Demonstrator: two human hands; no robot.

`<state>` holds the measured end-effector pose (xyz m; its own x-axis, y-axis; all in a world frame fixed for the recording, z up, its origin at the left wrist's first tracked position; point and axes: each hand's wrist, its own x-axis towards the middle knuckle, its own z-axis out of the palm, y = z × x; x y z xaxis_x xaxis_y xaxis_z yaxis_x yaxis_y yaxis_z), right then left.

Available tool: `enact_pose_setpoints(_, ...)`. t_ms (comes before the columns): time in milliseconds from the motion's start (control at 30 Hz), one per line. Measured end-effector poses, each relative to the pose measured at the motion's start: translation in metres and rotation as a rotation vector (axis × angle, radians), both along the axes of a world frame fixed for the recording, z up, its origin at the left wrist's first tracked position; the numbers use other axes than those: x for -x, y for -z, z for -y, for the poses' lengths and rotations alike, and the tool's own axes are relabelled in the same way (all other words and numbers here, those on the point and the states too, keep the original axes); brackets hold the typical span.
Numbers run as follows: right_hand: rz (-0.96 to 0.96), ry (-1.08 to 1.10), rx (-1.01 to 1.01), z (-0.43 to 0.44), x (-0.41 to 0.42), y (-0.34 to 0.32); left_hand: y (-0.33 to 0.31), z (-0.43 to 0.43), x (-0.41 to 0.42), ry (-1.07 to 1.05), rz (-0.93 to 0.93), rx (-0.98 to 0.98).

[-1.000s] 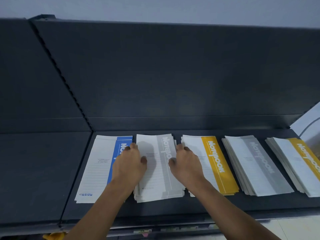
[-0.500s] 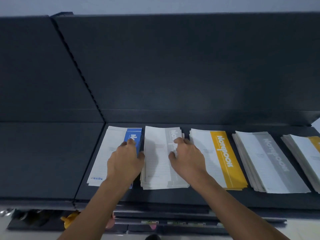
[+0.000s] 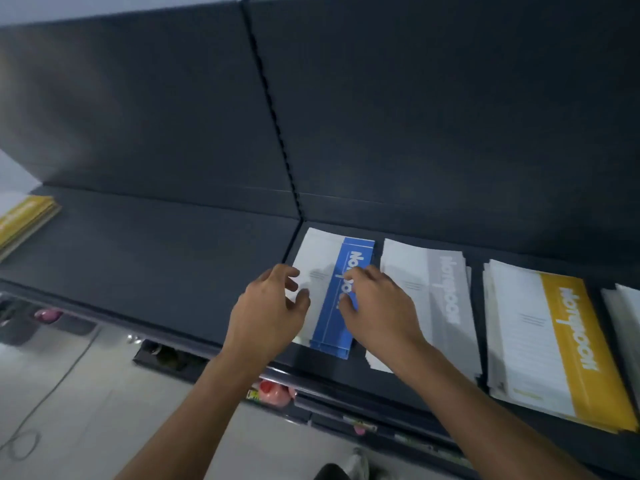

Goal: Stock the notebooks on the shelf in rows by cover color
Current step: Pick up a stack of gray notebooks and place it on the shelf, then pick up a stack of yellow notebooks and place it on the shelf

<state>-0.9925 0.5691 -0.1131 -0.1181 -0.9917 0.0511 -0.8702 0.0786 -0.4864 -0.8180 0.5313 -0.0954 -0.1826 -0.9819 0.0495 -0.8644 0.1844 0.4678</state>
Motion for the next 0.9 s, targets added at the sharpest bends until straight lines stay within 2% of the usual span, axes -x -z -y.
enact_pose_setpoints(200, 0.016, -0.218, 0.052, 0.028, -0.075, -0.019, -0.010, 0.003, -0.079, -0.118, 0.010, -0.011)
enact_pose_setpoints(467, 0.041, -0.454, -0.011, 0.071, -0.206, -0.038, -0.015, 0.014, -0.215, -0.289, 0.004, 0.014)
enact_pose_setpoints(700, 0.043, -0.504, -0.004, 0.119, -0.362, -0.043, -0.014, 0.050, -0.374, -0.352, -0.032, 0.040)
enact_pose_setpoints(900, 0.059, -0.527, -0.029, 0.151, -0.466, -0.041, -0.009, 0.073, -0.475, -0.356, -0.037, 0.036)
